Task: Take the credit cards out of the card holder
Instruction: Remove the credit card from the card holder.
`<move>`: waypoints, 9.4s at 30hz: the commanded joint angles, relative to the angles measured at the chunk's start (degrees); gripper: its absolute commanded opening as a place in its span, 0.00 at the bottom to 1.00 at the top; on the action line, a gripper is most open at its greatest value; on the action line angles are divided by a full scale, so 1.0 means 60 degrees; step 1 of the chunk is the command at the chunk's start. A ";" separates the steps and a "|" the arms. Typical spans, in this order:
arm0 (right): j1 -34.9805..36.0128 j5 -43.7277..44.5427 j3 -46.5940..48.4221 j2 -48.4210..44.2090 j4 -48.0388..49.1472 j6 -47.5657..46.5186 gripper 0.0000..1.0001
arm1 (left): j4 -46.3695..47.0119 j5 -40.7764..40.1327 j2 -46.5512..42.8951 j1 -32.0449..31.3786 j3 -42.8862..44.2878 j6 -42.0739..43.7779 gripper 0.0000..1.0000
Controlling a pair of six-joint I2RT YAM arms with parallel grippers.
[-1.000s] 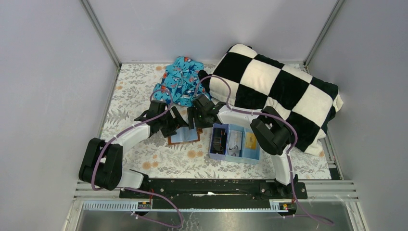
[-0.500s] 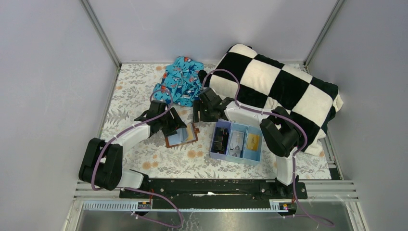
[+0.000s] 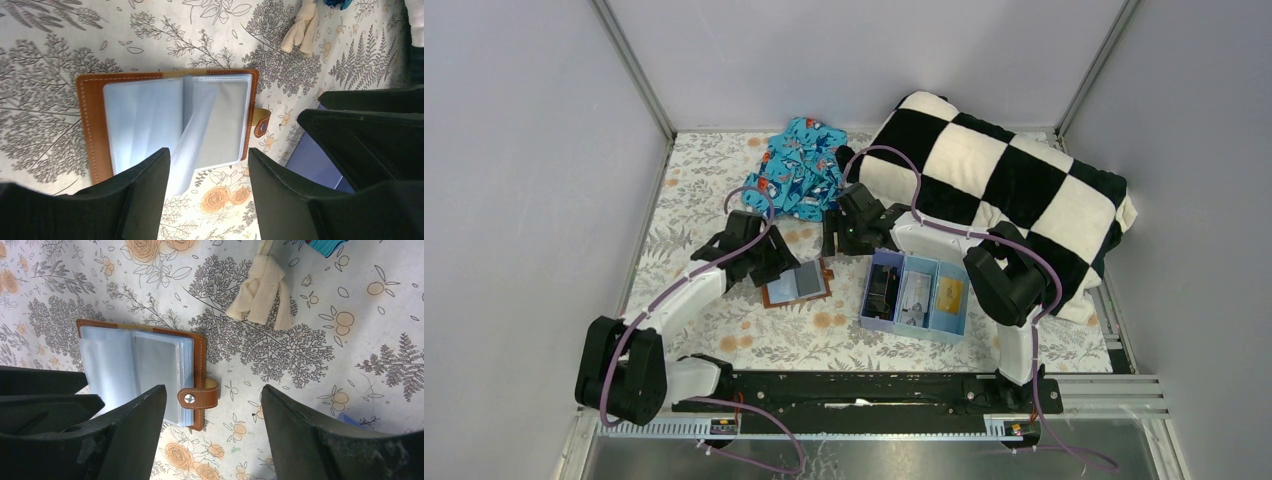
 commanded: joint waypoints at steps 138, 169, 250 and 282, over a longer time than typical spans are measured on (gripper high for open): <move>0.0737 -0.3001 -0.0909 0.0923 0.3766 0.2361 0.68 | 0.0953 0.2817 0.0277 0.4634 -0.1481 0.0336 0.66; 0.0741 -0.4058 -0.0501 0.1234 0.5073 0.3022 0.67 | 0.1085 0.3026 0.0480 0.4625 -0.1571 0.0336 0.65; 0.0371 -0.2974 -0.0855 0.0930 0.3921 0.2444 0.29 | 0.1360 0.4248 0.1596 0.3238 -0.0428 0.0796 0.51; 0.0459 -0.3066 -0.0738 0.1795 0.3978 0.2599 0.29 | 0.1613 0.3915 0.2137 0.2948 -0.0623 0.0688 0.41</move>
